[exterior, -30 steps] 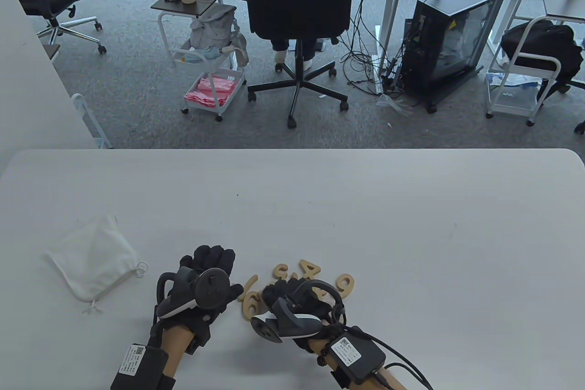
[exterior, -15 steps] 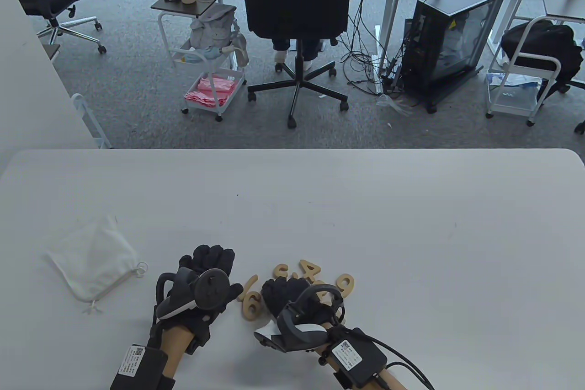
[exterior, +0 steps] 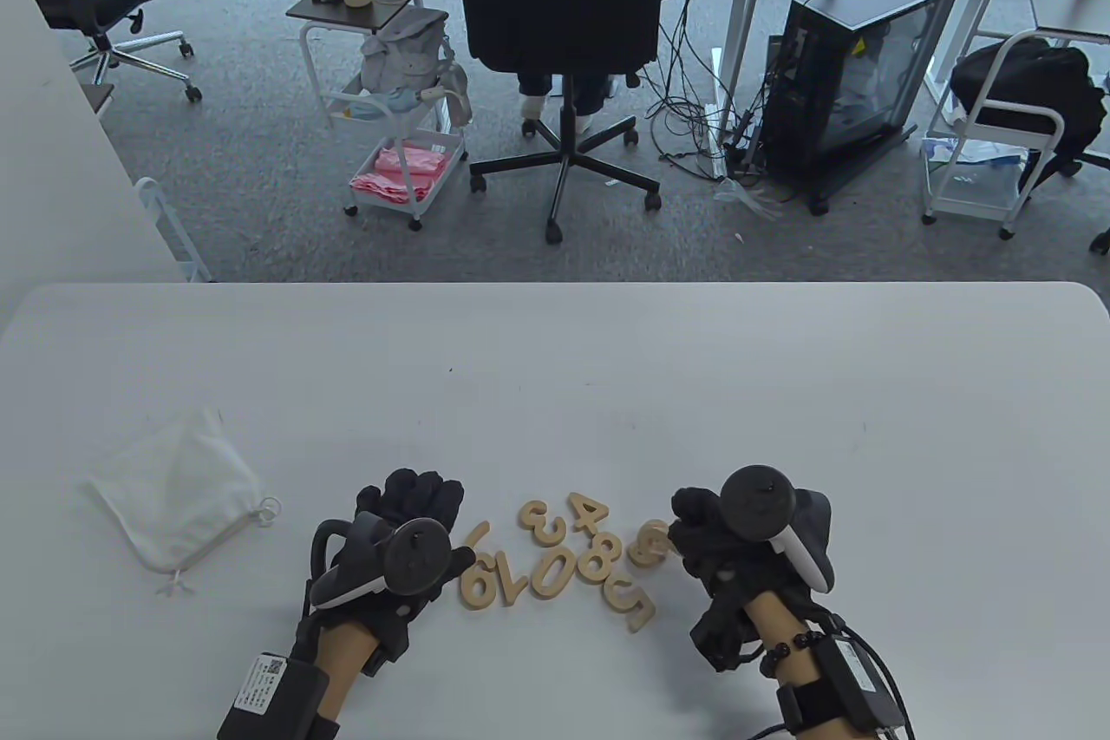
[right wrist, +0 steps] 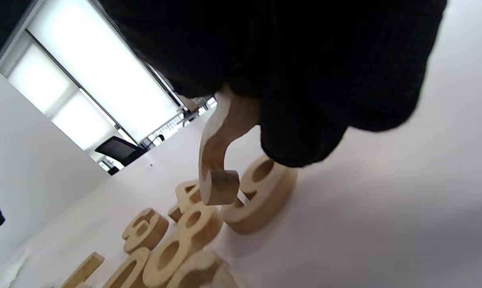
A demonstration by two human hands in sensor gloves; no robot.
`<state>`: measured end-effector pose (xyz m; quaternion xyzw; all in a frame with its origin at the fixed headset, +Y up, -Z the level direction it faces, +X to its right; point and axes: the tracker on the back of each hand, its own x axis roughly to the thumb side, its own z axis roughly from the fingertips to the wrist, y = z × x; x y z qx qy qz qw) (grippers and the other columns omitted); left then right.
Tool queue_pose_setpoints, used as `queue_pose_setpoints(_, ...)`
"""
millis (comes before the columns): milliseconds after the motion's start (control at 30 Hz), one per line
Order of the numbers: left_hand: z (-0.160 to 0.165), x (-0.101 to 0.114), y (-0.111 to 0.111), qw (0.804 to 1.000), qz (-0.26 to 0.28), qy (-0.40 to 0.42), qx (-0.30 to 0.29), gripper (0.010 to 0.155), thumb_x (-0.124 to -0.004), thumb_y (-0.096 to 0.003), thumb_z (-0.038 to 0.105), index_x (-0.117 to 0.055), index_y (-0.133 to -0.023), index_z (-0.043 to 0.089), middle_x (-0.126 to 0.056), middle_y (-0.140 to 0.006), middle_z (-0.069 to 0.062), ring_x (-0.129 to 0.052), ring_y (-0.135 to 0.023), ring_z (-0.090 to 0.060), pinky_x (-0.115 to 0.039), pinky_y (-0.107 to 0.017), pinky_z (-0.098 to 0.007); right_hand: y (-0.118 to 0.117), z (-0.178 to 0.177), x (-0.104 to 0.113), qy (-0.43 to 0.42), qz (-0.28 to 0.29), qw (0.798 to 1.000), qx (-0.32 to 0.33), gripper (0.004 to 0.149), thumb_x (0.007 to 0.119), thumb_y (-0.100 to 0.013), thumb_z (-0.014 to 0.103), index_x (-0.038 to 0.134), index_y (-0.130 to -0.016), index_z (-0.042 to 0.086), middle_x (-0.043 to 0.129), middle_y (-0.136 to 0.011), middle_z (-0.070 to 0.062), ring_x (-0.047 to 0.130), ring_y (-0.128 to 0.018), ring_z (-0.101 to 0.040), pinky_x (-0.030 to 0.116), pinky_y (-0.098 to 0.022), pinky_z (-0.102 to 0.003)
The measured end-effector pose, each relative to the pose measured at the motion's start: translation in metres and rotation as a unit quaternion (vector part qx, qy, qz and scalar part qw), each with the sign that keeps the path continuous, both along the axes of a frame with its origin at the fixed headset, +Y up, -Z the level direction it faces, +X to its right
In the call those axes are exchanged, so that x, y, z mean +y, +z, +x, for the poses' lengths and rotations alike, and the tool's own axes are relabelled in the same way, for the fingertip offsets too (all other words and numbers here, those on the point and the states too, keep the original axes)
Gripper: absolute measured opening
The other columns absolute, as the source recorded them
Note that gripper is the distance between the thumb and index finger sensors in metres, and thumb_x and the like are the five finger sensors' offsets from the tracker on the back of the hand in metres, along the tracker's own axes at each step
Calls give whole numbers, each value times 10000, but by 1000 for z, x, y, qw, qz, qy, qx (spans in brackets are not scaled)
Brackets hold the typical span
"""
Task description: Empty bag and arrange number blocks in order
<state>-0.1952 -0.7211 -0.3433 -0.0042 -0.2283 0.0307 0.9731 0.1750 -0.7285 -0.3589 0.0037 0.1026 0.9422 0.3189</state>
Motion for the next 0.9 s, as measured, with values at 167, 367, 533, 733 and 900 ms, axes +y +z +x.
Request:
queue_pose_setpoints(167, 16, -1, 5, 1000, -2, 3, -21, 747, -751, -512, 510, -601, -1095, 67, -623, -1101, -270, -589, -1018, -614, -473, -656, -805, -3, 3, -16, 56, -66, 996, -5, 480, 895, -472, 230, 824, -902, 29, 976, -722, -192, 1113, -438, -324, 991, -295, -390)
queue_pose_setpoints(367, 44, -1, 11, 999, -5, -4, -37, 739, -756, -506, 523, -643, -1070, 59, -707, -1052, -258, -676, -980, -598, -489, -646, -805, -5, 0, -24, 87, -89, 992, -9, 481, 895, -472, 231, 829, -892, 6, 999, -689, -208, 1127, -397, -318, 1001, -259, -376)
queue_pose_setpoints(533, 81, -6, 10, 997, -30, -53, -40, 738, -757, -505, 528, -663, -1058, 48, -754, -1019, -255, -733, -950, -583, -523, -647, -789, -3, -10, -26, 168, -83, 982, 11, 474, 883, -481, 250, 821, -893, 24, 1002, -677, -162, 1124, -390, -297, 996, -252, -366)
queue_pose_setpoints(733, 131, -21, 6, 986, -53, -153, -35, 759, -757, -501, 533, -658, -1059, 28, -795, -984, -244, -798, -906, -560, -556, -648, -765, -1, -10, -19, 177, -63, 982, 7, 490, 859, -494, 279, 809, -908, 22, 997, -689, -170, 1118, -400, -311, 991, -259, -378)
queue_pose_setpoints(900, 153, -36, -1, 971, -73, -227, -5, 767, -753, -500, 537, -649, -1064, 28, -819, -960, -252, -843, -867, -543, -584, -645, -741, 3, 7, 2, 164, 2, 986, -34, 488, 826, -509, 296, 806, -911, 19, 994, -699, -185, 1114, -414, -325, 986, -272, -393)
